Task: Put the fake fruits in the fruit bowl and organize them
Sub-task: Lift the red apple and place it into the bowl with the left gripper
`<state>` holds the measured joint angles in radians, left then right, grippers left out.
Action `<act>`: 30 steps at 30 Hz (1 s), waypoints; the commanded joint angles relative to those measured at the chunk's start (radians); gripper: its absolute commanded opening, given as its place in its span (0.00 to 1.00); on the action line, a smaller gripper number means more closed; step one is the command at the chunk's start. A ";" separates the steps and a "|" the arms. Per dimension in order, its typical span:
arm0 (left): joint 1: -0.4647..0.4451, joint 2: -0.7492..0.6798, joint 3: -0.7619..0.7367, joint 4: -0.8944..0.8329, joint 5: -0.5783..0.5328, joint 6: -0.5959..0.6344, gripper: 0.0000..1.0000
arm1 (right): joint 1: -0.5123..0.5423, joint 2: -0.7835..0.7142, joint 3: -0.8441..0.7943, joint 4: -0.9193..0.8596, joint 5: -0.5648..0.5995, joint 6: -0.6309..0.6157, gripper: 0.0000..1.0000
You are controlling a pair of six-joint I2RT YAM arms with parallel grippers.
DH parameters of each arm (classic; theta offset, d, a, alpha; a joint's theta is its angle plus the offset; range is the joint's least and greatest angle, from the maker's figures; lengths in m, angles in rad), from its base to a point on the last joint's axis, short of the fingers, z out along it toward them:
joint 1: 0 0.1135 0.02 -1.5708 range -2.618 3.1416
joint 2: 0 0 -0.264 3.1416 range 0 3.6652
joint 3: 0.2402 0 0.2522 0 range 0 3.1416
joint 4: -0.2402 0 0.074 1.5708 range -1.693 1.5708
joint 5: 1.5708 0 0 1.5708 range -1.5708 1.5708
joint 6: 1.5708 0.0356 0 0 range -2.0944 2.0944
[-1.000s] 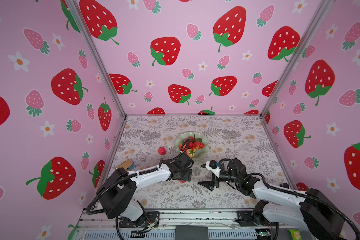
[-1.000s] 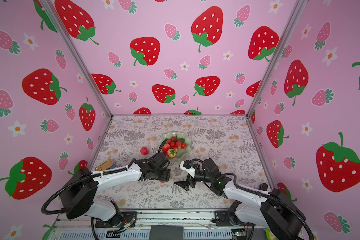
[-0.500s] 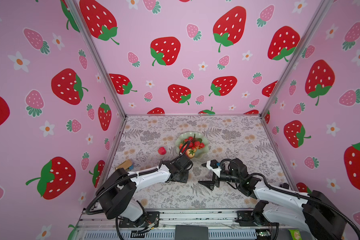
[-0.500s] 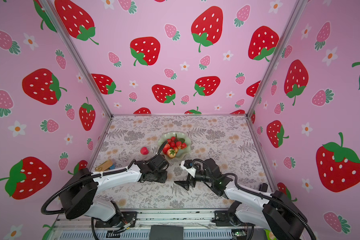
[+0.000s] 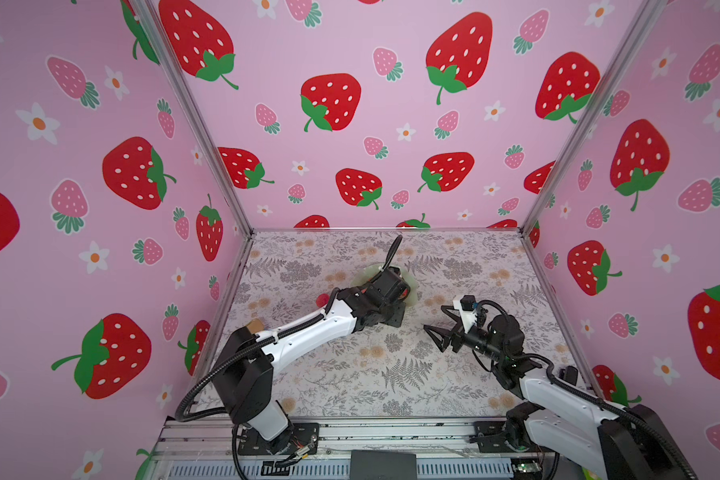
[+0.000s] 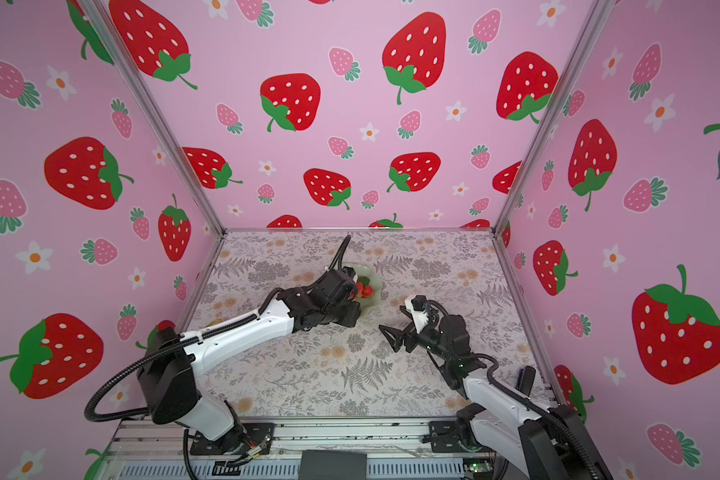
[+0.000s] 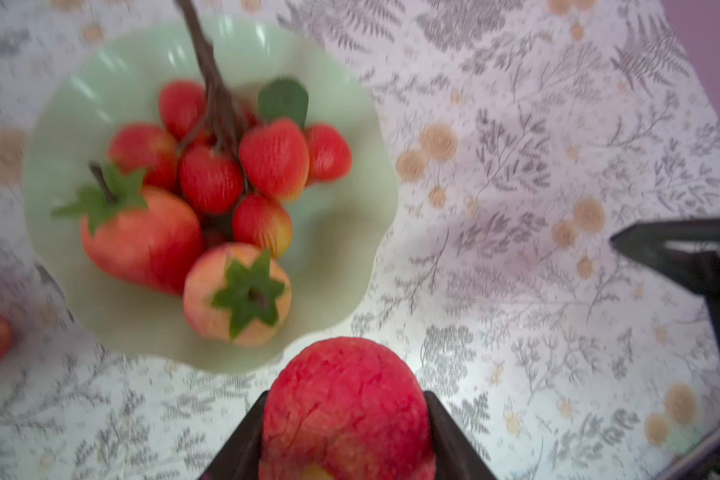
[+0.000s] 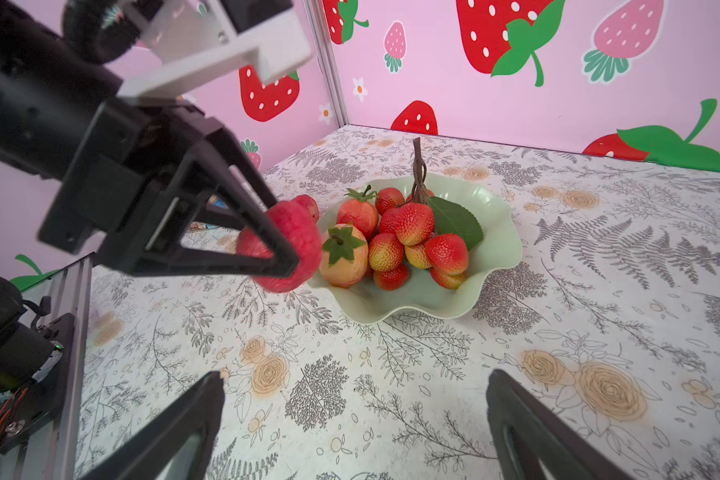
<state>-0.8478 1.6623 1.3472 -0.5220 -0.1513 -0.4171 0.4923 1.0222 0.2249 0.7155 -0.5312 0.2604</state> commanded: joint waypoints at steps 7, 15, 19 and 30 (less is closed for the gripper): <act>-0.010 0.280 0.307 -0.230 -0.135 0.179 0.46 | -0.011 -0.016 -0.007 0.043 -0.015 0.031 0.99; -0.013 0.370 0.407 -0.287 -0.194 0.221 0.48 | -0.014 -0.023 -0.006 0.038 -0.017 0.030 0.99; -0.016 0.388 0.416 -0.286 -0.210 0.227 0.50 | -0.014 -0.022 -0.007 0.039 -0.020 0.031 0.99; -0.015 0.427 0.424 -0.270 -0.223 0.235 0.61 | -0.015 -0.020 -0.007 0.042 -0.022 0.032 0.99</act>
<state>-0.8577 2.0705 1.7321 -0.7708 -0.3431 -0.1883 0.4820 1.0103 0.2249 0.7330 -0.5400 0.2878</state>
